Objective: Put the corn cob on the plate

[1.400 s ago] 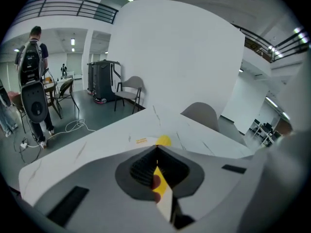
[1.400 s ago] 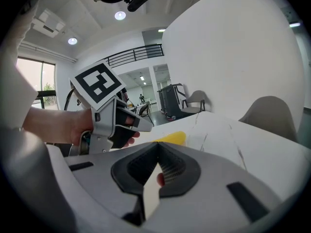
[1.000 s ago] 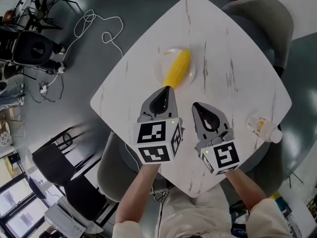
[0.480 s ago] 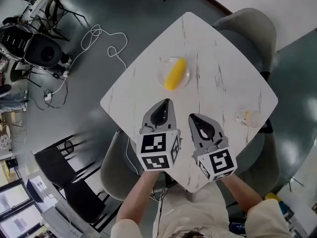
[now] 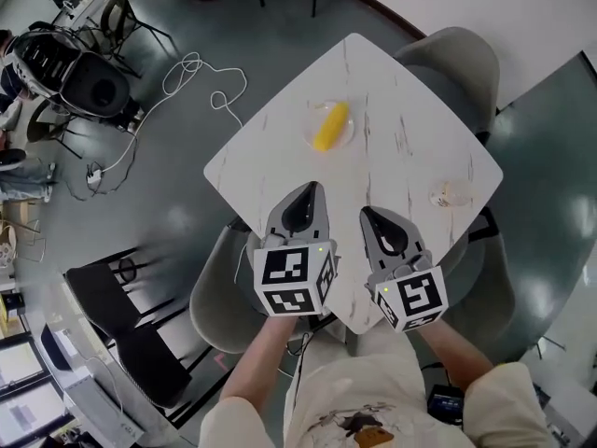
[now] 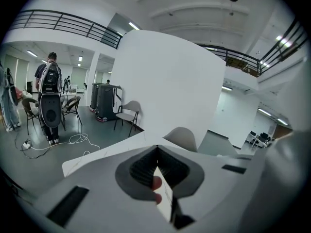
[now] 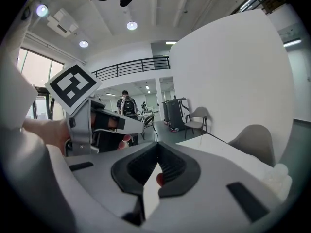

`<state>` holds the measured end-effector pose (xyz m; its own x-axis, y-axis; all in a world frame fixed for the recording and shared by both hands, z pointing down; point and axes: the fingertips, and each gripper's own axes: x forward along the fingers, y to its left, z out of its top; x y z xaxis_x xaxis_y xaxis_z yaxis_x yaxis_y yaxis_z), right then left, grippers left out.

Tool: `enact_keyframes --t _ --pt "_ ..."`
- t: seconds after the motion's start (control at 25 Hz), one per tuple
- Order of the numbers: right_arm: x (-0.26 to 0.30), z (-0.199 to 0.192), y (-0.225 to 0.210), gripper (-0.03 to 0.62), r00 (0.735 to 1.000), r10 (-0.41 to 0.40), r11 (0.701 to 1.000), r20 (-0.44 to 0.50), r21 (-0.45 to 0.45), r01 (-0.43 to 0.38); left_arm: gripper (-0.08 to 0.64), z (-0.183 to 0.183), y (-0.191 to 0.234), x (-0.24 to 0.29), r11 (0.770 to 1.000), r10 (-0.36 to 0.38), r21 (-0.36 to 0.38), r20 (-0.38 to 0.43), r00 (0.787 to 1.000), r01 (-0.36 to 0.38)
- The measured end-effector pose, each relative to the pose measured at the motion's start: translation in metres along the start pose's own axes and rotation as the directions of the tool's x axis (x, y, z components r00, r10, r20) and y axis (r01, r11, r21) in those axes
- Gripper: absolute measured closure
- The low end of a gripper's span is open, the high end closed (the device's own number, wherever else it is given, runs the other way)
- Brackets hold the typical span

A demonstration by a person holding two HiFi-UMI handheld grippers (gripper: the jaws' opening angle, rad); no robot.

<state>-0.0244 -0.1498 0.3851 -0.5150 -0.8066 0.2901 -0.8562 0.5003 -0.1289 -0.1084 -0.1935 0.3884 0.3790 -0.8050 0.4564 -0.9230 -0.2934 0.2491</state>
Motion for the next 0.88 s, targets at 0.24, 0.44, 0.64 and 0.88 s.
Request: enact_keyframes --t 0.24,0.44,0.64,0.88 --pt "-0.047 0.012 0.039 0.588 0.999 0.016 0.997 -0.032 -0.076 -0.018 0.551 -0.001 -0.009 -0.052 1.000 -0.012 -0.004 0.021 1.000 0.012" --pt "-0.094 0.016 0.074 0.588 0.997 0.053 0.991 -0.048 -0.120 -0.059 0.552 -0.004 -0.022 -0.089 0.999 -0.031 0.014 0.029 0.999 0.030" --pt "-0.124 0.028 0.109 0.588 0.996 0.064 0.985 -0.066 -0.156 -0.074 0.552 -0.004 -0.044 -0.134 0.992 -0.058 0.108 -0.004 0.998 0.058" --pt "-0.147 0.050 0.130 0.588 0.998 0.060 0.988 -0.001 -0.141 -0.060 0.552 -0.009 -0.068 -0.174 0.988 -0.085 0.131 -0.004 0.996 0.085"
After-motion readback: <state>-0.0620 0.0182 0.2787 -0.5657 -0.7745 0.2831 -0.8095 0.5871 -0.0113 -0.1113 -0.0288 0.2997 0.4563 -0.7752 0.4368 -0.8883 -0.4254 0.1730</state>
